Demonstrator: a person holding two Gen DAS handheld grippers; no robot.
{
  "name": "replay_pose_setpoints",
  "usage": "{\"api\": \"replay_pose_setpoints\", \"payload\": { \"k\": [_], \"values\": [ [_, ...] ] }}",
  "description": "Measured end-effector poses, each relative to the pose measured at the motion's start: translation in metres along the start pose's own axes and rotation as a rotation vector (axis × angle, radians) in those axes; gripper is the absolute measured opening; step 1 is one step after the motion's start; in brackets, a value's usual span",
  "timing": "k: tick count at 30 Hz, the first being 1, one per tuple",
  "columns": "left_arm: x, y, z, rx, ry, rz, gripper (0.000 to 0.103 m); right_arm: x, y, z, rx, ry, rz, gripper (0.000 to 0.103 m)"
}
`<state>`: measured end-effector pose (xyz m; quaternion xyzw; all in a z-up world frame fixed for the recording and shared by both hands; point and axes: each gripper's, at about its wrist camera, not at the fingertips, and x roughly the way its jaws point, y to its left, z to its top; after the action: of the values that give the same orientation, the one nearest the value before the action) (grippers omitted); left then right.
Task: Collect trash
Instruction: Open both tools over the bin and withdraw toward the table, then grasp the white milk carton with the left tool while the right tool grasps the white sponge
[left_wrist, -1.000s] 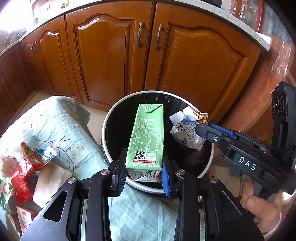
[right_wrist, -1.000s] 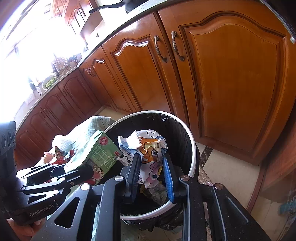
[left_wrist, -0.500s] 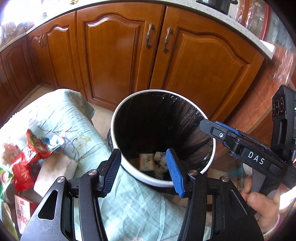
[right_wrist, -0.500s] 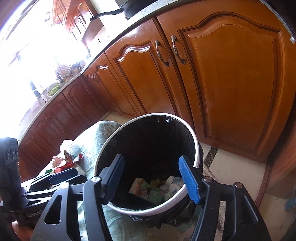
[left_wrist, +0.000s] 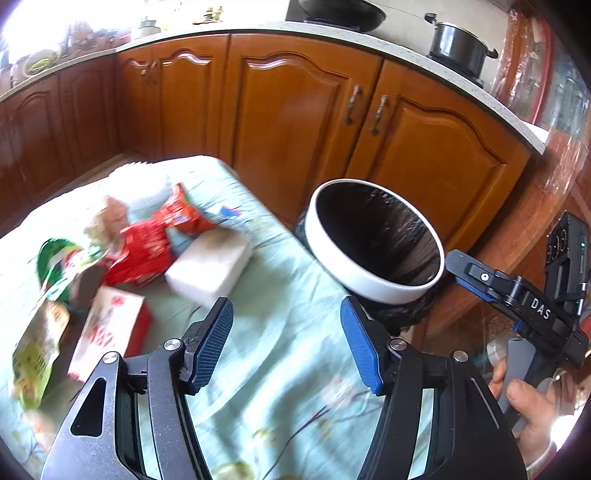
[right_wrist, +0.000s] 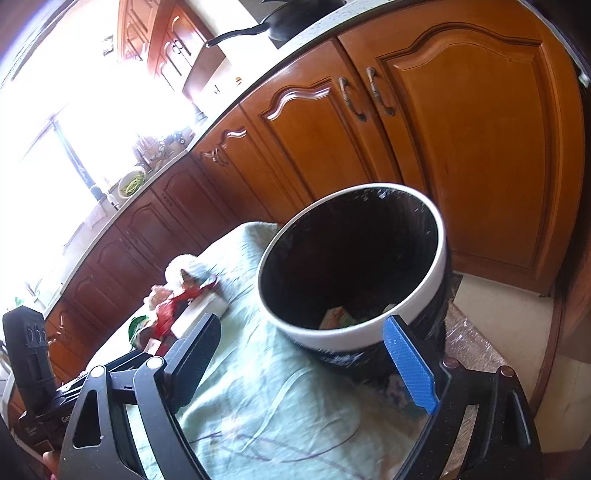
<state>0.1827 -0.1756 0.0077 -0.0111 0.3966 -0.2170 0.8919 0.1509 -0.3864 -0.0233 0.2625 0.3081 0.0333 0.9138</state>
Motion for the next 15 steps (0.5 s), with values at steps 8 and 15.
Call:
{"api": "replay_pose_setpoints", "payload": {
  "k": [8, 15],
  "values": [
    [-0.029, 0.044, -0.03, -0.059, -0.015, 0.064, 0.062, 0.007, 0.037, -0.027, -0.044, 0.051, 0.043, 0.092],
    [-0.048, 0.079, -0.048, -0.097, -0.035, 0.124, 0.064, 0.019, 0.069, -0.043, -0.094, 0.095, 0.071, 0.092]
  ]
}}
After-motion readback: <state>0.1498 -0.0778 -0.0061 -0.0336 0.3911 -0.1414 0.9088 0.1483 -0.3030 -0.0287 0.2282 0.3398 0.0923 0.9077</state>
